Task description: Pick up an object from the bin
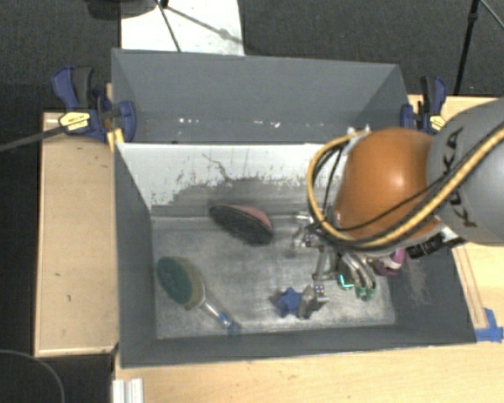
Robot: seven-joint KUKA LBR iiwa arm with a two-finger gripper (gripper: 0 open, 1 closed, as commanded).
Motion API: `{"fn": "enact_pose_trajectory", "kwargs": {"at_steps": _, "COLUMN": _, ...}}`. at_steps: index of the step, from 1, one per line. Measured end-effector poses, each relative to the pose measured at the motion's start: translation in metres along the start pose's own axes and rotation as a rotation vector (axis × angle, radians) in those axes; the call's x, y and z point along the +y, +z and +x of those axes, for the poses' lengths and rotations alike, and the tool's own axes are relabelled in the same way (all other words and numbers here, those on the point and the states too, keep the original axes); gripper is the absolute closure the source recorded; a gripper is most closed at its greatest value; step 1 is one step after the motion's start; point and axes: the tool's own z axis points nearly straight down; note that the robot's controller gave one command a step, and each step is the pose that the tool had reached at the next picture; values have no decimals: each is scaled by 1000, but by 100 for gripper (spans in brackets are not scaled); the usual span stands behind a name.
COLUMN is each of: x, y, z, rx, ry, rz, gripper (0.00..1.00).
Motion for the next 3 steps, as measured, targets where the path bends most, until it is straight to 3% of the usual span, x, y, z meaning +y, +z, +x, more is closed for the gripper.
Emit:
{"fn": "enact_pose_trajectory", "kwargs": {"at_steps": 1, "x": -30, "y": 109, "z": -10, "rx": -18, "ry": -194, "rz": 1, "gripper": 0}}
{"fn": "enact_pose_trajectory", "kwargs": {"at_steps": 2, "x": -29, "y": 107, "z": -10, "rx": -20, "ry": -190, "rz": 0, "gripper": 100}}
{"fn": "enact_pose_trajectory", "kwargs": {"at_steps": 3, "x": -27, "y": -23, "z": -12, "rx": -16, "ry": -276, "rz": 2, "gripper": 100}}
